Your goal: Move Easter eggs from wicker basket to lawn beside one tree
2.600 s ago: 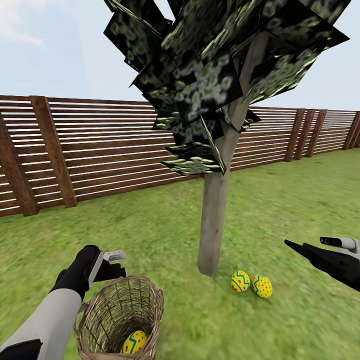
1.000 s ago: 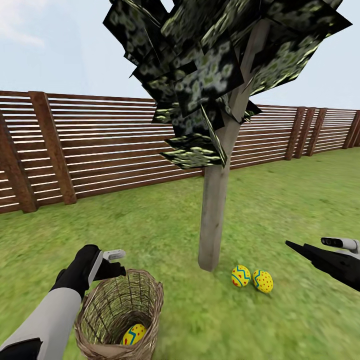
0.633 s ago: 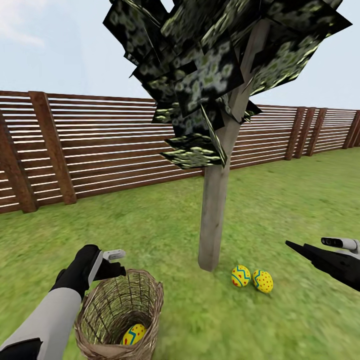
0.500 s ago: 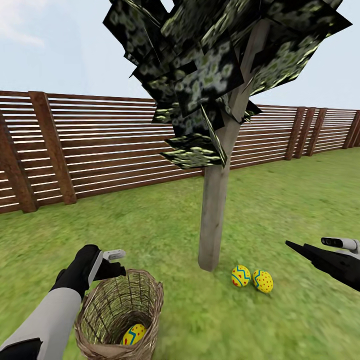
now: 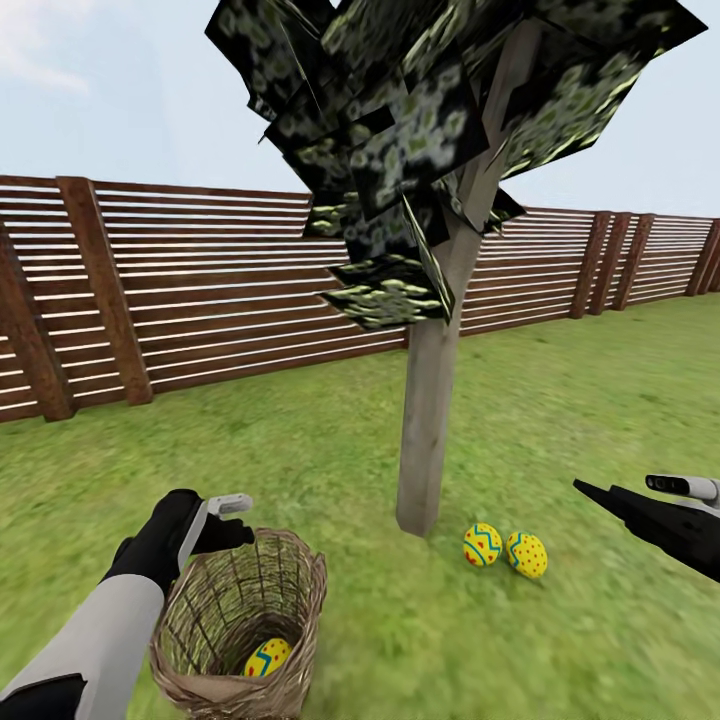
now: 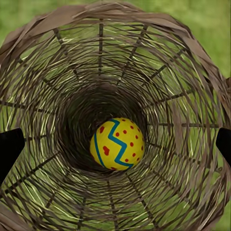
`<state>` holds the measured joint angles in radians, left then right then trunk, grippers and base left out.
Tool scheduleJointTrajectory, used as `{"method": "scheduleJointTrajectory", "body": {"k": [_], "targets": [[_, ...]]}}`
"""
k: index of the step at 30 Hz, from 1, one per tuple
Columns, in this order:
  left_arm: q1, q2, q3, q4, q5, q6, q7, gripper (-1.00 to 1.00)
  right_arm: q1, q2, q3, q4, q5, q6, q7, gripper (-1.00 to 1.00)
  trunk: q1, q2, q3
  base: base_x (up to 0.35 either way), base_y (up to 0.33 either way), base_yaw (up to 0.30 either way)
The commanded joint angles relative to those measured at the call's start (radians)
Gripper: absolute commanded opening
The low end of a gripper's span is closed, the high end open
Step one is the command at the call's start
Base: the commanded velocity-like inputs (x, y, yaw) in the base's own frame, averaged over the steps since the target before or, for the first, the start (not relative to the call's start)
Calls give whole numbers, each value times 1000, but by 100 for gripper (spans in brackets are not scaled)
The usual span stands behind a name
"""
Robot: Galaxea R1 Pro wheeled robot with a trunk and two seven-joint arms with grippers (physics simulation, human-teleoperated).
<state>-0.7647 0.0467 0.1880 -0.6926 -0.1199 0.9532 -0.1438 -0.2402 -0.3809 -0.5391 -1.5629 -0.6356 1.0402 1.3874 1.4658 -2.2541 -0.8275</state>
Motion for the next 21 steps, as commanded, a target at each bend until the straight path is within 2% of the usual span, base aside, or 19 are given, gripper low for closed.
{"method": "scheduleJointTrajectory", "body": {"k": [1,21], "targets": [[-1,-1,3,-1,-10,3,-10,100,-1,0,0,0,-2,7,1,100,4,-8,-4,0,0,0],[-1,-1,3,1,-11,1,-10,100,-1,0,-1,0,-3,7,1,100,80,-148,-67,0,0,0]]}}
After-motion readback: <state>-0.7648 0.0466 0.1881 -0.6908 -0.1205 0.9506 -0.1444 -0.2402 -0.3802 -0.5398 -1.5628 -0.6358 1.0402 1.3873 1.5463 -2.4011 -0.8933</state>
